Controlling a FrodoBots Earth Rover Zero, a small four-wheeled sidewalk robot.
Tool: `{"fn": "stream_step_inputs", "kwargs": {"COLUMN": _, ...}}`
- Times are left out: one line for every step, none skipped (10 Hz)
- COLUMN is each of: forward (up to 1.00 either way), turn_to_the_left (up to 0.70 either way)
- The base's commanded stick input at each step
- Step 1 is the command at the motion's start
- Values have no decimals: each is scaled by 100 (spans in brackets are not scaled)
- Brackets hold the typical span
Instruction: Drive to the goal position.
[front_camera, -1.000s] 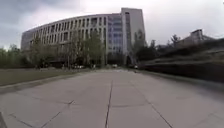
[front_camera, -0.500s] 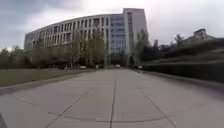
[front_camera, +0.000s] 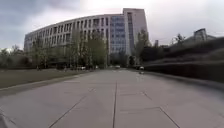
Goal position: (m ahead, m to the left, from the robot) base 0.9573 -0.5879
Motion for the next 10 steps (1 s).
{"fn": "stream_step_inputs", "kwargs": {"forward": 100, "turn_to_the_left": 0}}
{"fn": "stream_step_inputs", "kwargs": {"forward": 100, "turn_to_the_left": 0}}
{"fn": "stream_step_inputs", "kwargs": {"forward": 100, "turn_to_the_left": 0}}
{"fn": "stream_step_inputs", "kwargs": {"forward": 100, "turn_to_the_left": 0}}
{"fn": "stream_step_inputs", "kwargs": {"forward": 100, "turn_to_the_left": 0}}
{"fn": "stream_step_inputs", "kwargs": {"forward": 100, "turn_to_the_left": 0}}
{"fn": "stream_step_inputs", "kwargs": {"forward": 100, "turn_to_the_left": 0}}
{"fn": "stream_step_inputs", "kwargs": {"forward": 100, "turn_to_the_left": 0}}
{"fn": "stream_step_inputs", "kwargs": {"forward": 100, "turn_to_the_left": 0}}
{"fn": "stream_step_inputs", "kwargs": {"forward": 100, "turn_to_the_left": 0}}
